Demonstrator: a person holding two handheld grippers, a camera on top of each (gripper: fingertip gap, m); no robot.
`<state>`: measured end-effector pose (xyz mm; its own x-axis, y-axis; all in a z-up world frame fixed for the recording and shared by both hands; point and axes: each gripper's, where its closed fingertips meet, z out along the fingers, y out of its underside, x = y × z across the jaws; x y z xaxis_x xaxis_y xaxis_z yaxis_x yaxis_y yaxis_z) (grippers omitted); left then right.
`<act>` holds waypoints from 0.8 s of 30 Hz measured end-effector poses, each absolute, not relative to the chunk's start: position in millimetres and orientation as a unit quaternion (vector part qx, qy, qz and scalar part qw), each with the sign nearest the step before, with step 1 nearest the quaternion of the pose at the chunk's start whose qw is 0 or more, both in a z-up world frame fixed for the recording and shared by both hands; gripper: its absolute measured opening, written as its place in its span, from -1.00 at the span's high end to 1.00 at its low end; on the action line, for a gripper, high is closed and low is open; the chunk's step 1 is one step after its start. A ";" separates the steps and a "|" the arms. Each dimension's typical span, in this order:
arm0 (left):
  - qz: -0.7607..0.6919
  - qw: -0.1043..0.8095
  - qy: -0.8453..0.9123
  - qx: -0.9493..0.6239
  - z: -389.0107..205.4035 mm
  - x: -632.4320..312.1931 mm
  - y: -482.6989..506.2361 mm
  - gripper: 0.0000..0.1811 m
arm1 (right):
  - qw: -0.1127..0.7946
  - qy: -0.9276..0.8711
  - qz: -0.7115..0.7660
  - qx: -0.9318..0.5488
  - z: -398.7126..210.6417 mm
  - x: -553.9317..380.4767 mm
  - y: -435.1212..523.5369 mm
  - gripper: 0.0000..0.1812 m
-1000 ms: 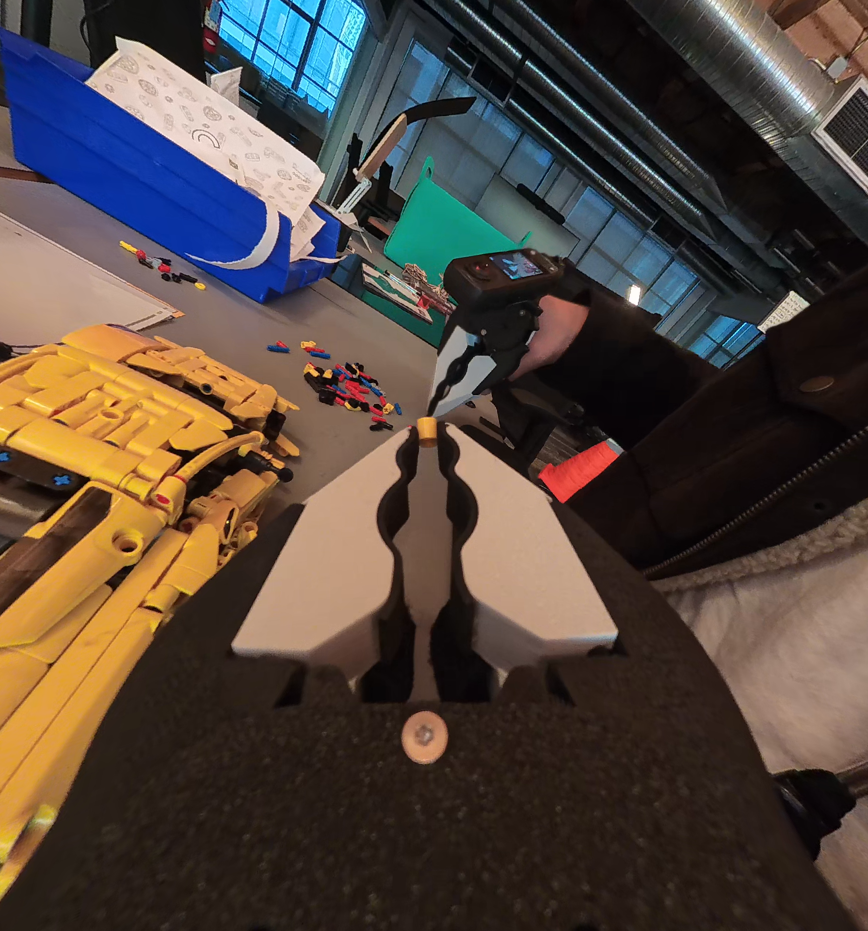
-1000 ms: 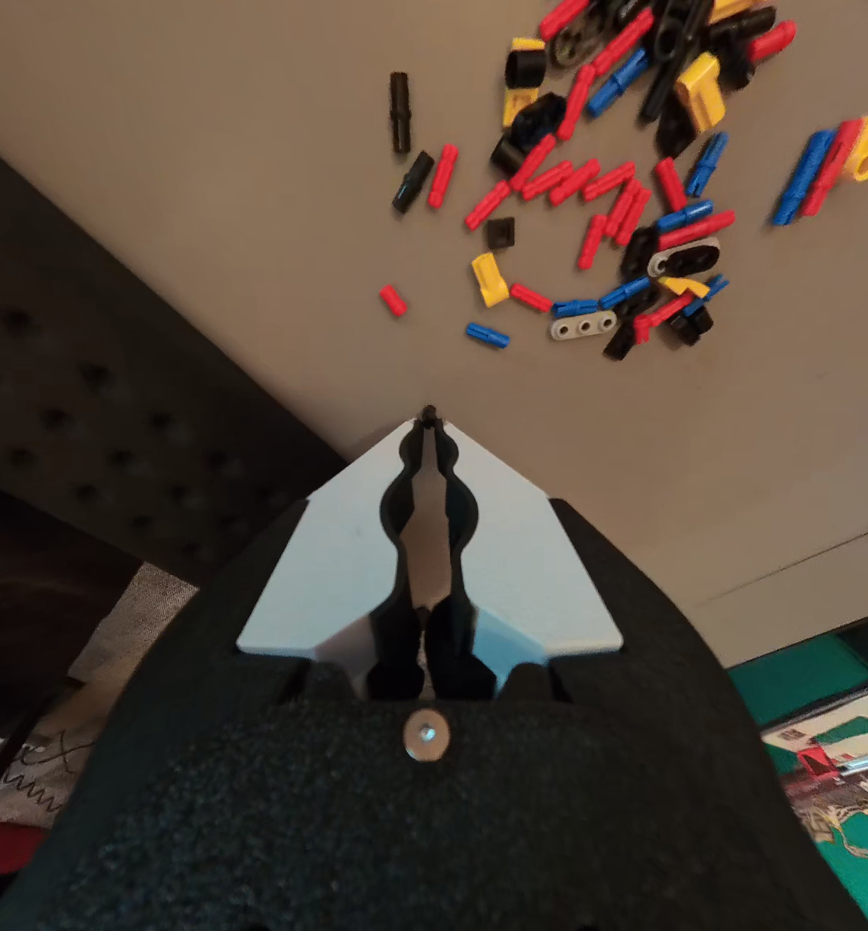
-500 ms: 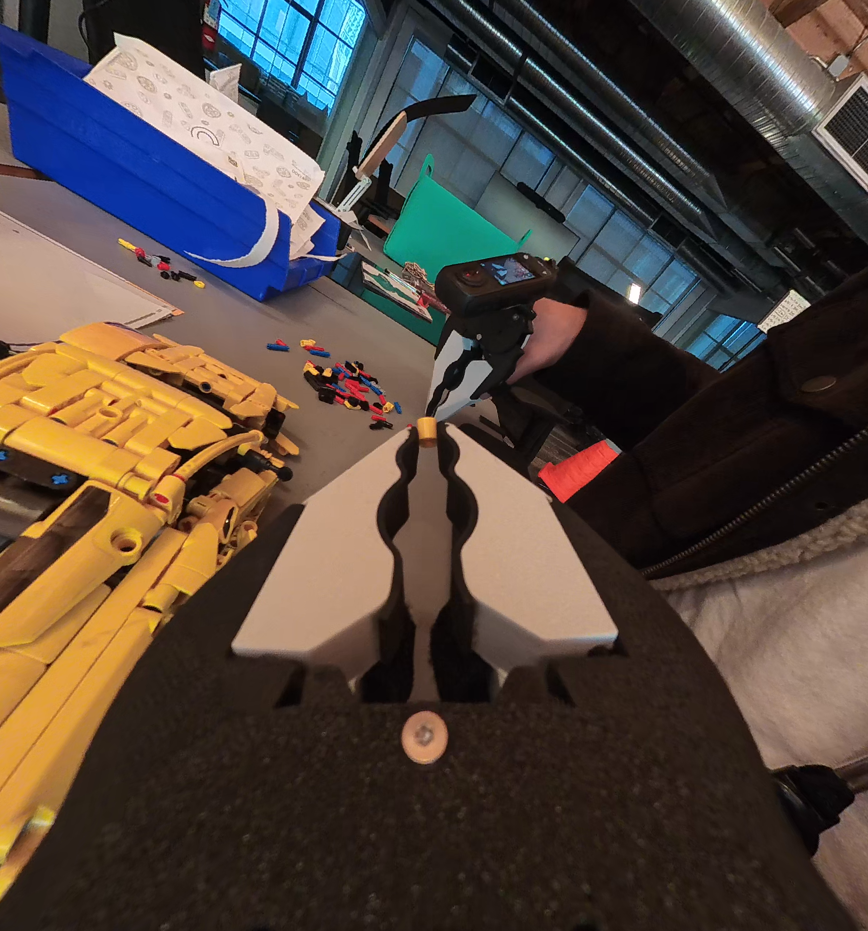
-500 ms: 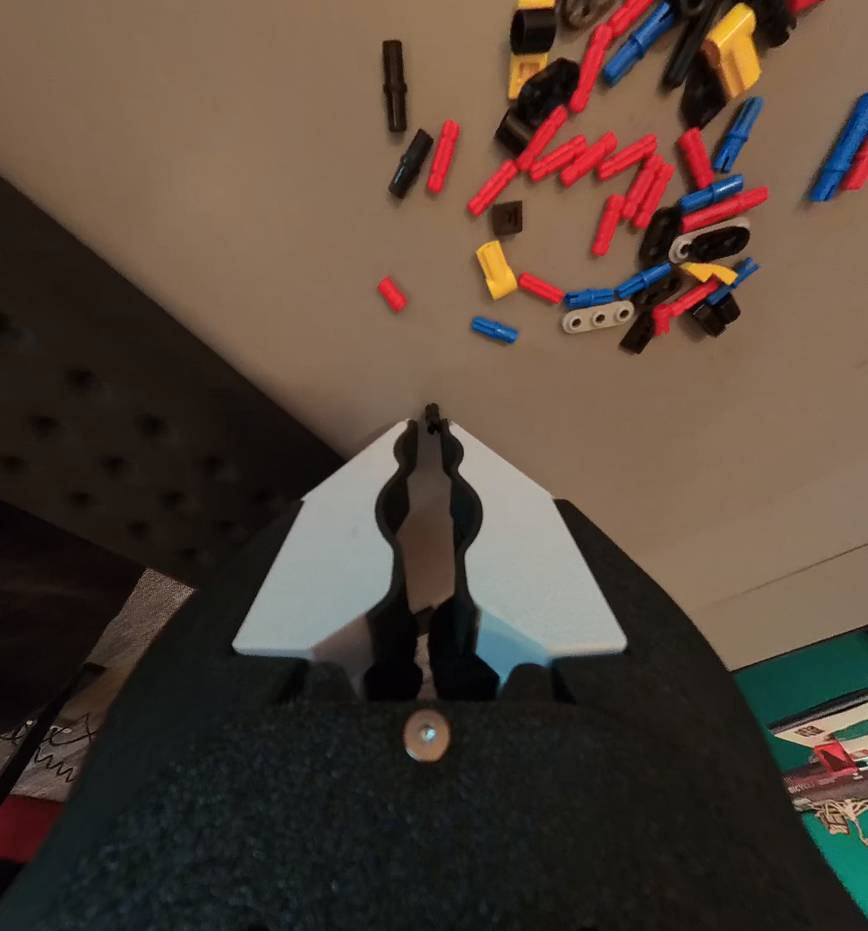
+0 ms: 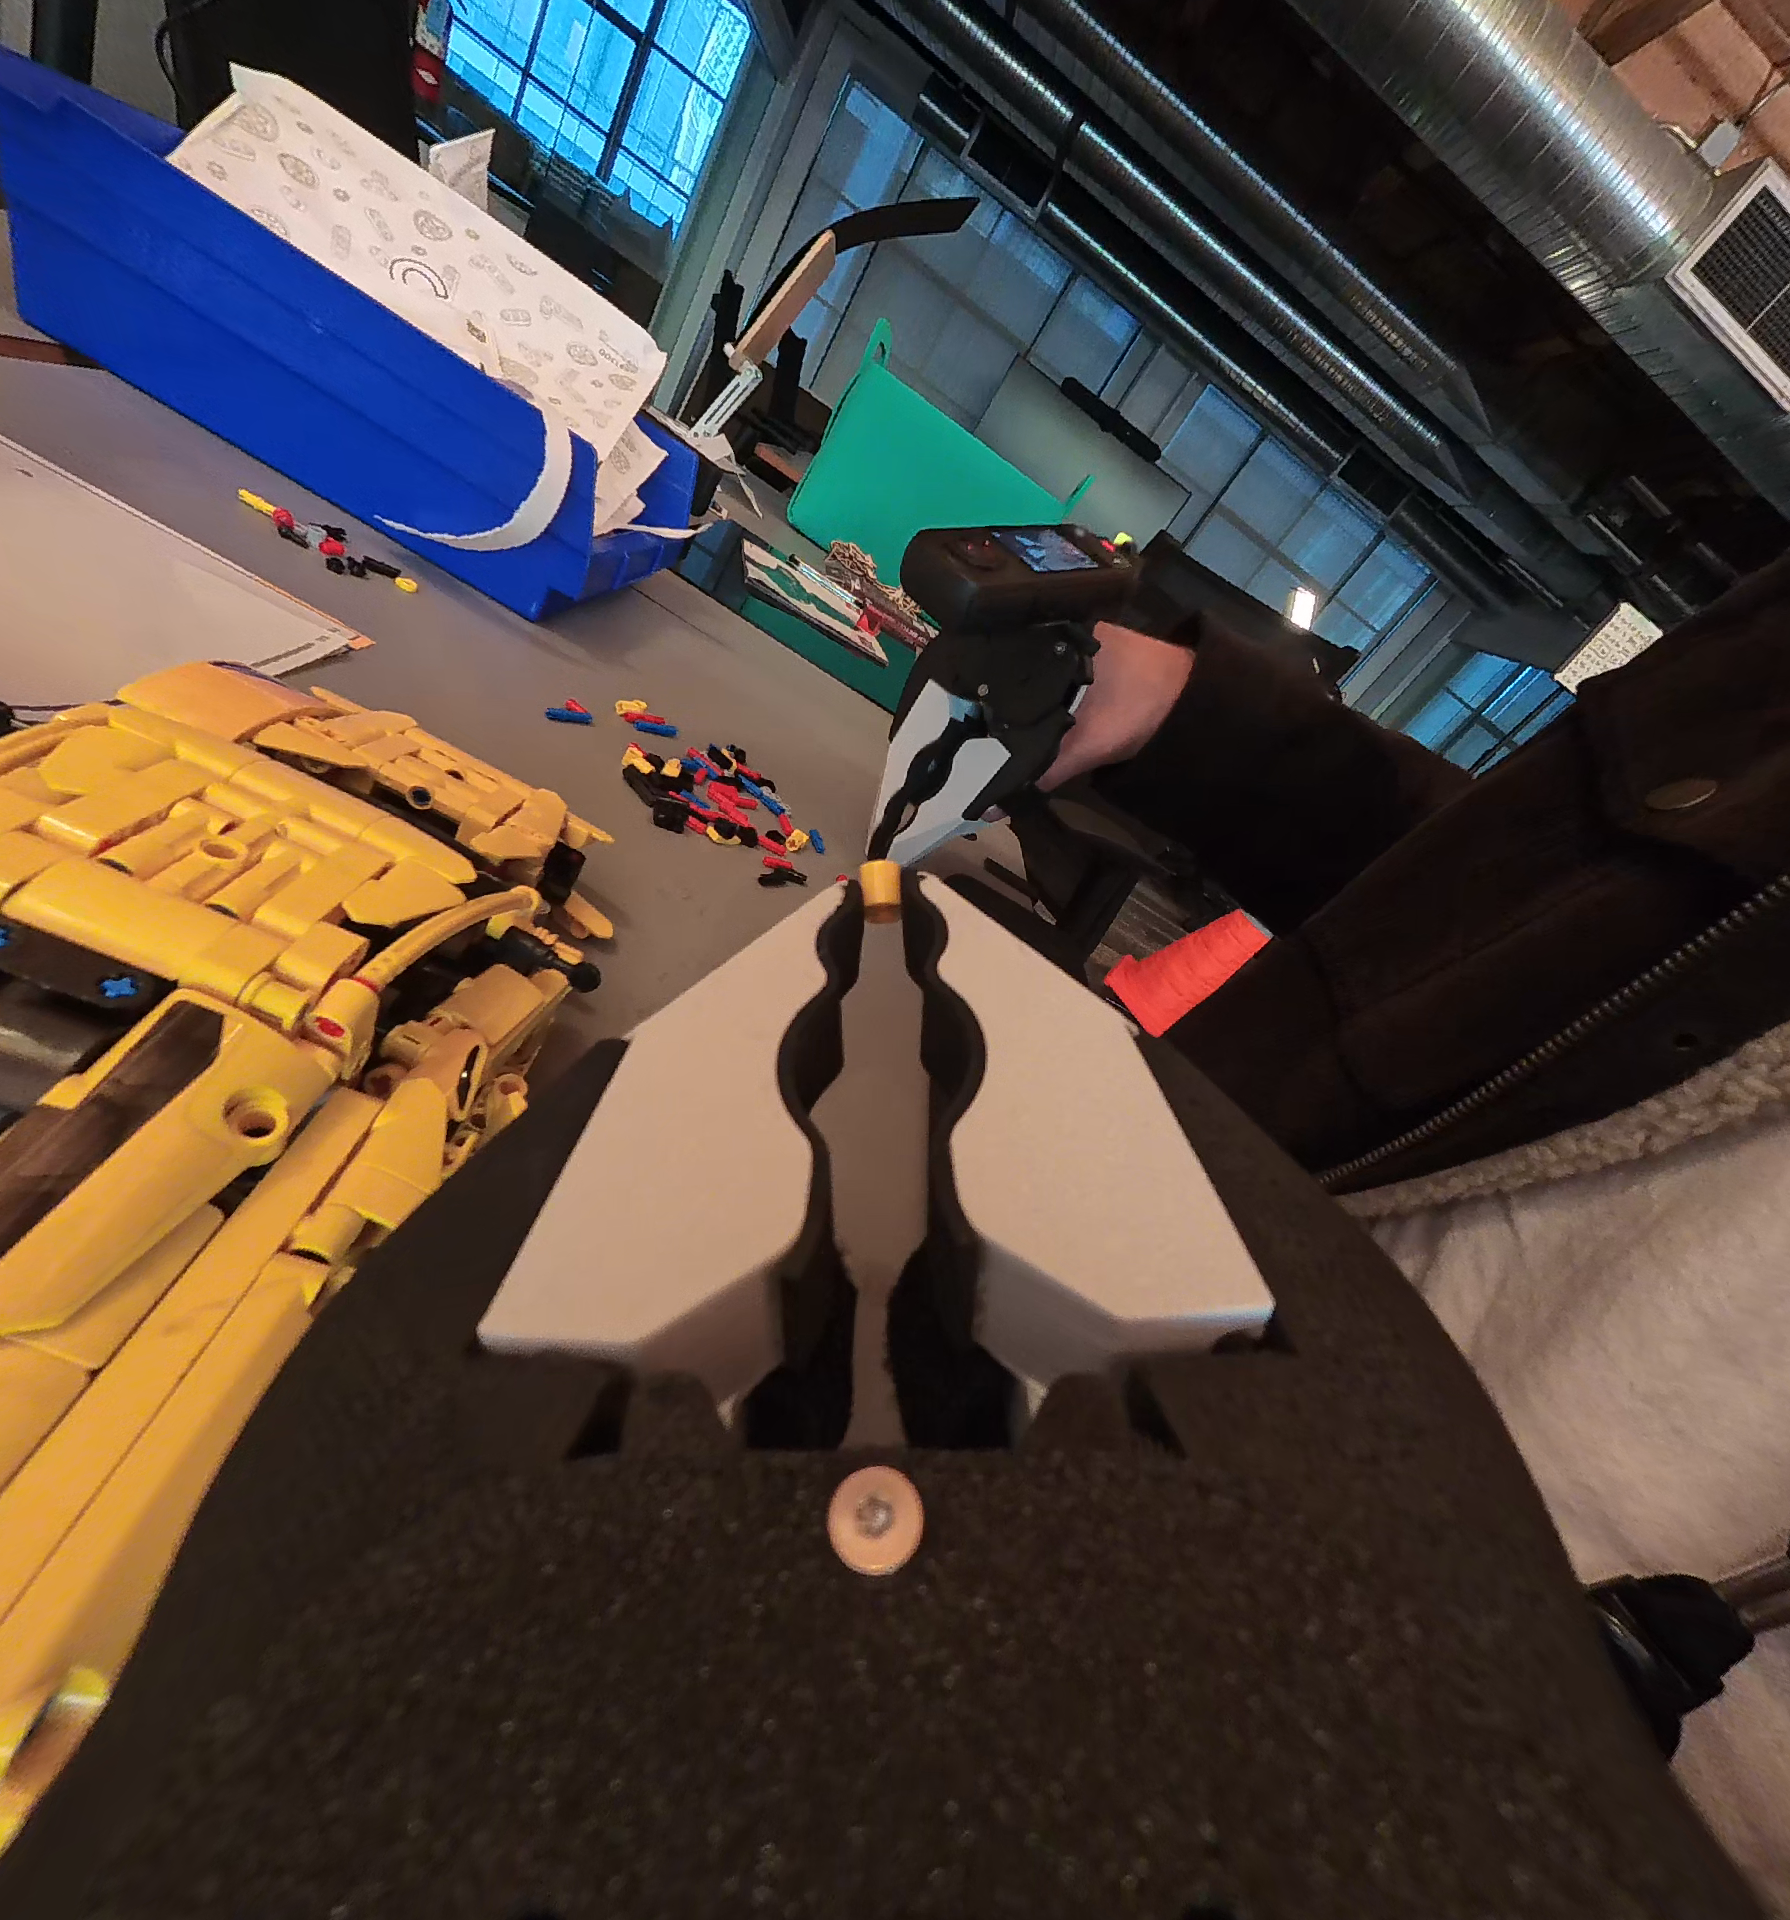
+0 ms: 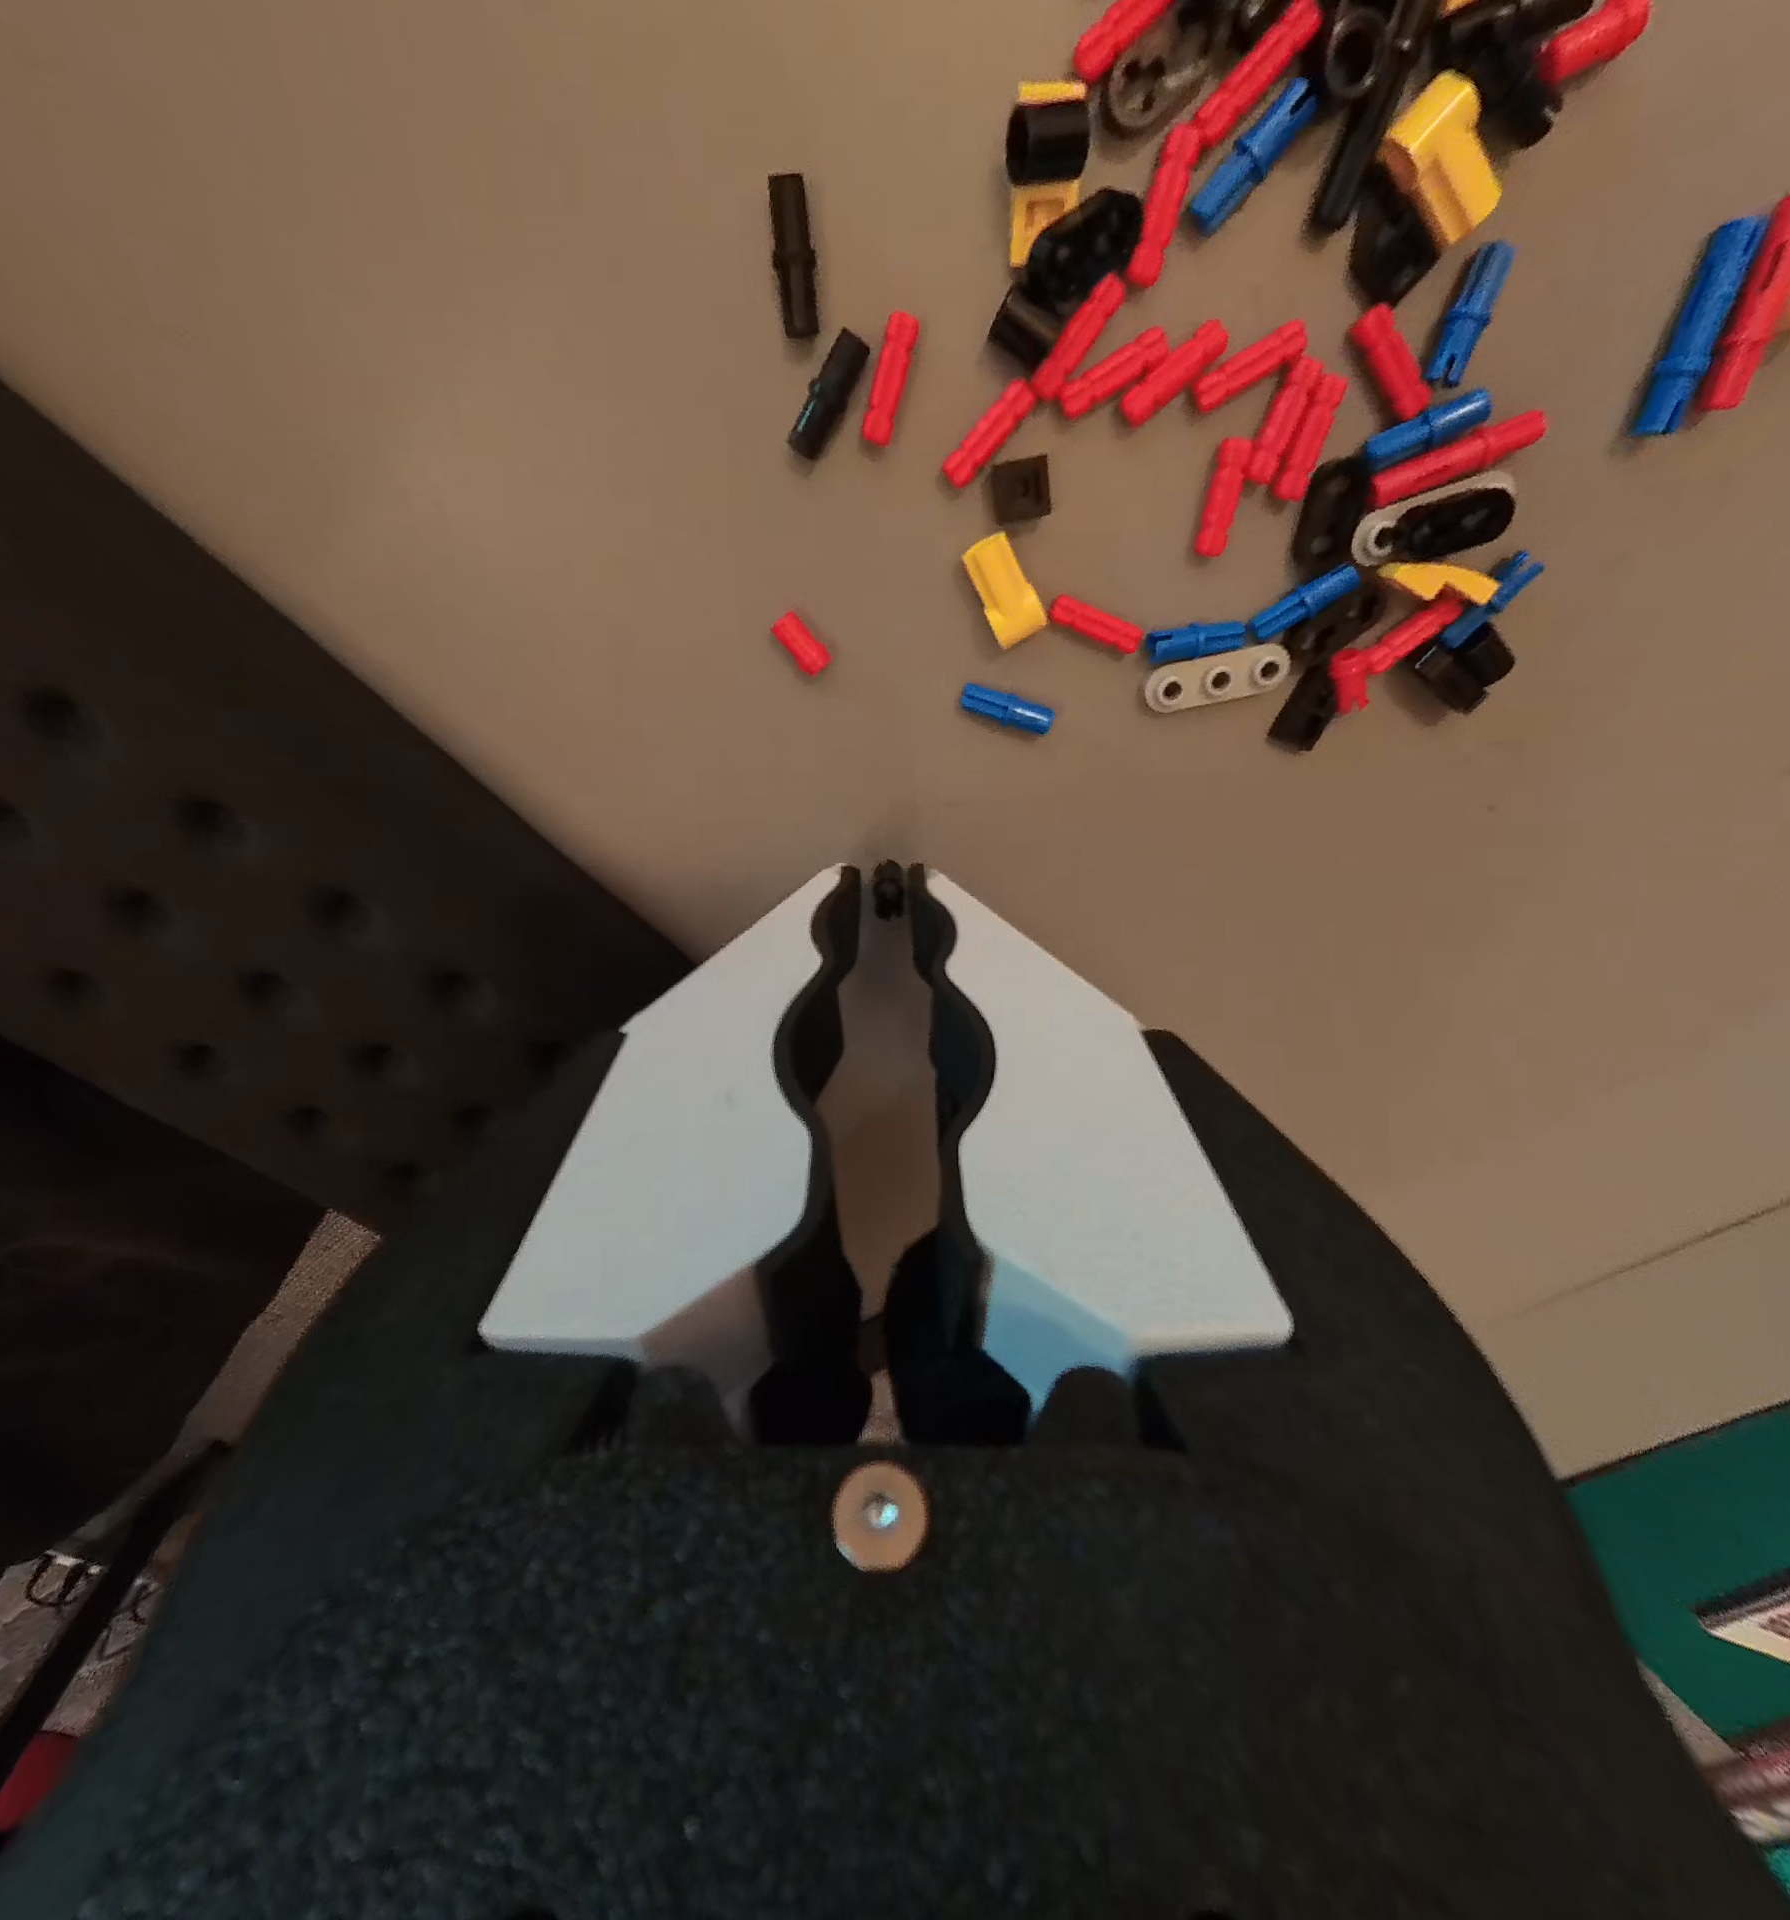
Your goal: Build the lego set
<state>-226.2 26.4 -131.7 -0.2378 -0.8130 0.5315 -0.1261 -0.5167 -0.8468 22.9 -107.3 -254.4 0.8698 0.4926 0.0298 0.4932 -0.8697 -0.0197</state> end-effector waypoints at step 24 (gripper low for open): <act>-0.656 0.243 0.476 -0.533 -133.9 -222.2 0.8 0.92 | 0.108 -0.462 0.005 -0.880 -220.8 -120.4 -40.1 0.96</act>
<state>-222.2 0.8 -133.9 -0.3134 -0.8258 0.4689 -0.1886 -0.4298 -0.8830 -120.4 -40.1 -220.8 0.5737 0.8140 0.0910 0.8119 -0.5505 -0.1945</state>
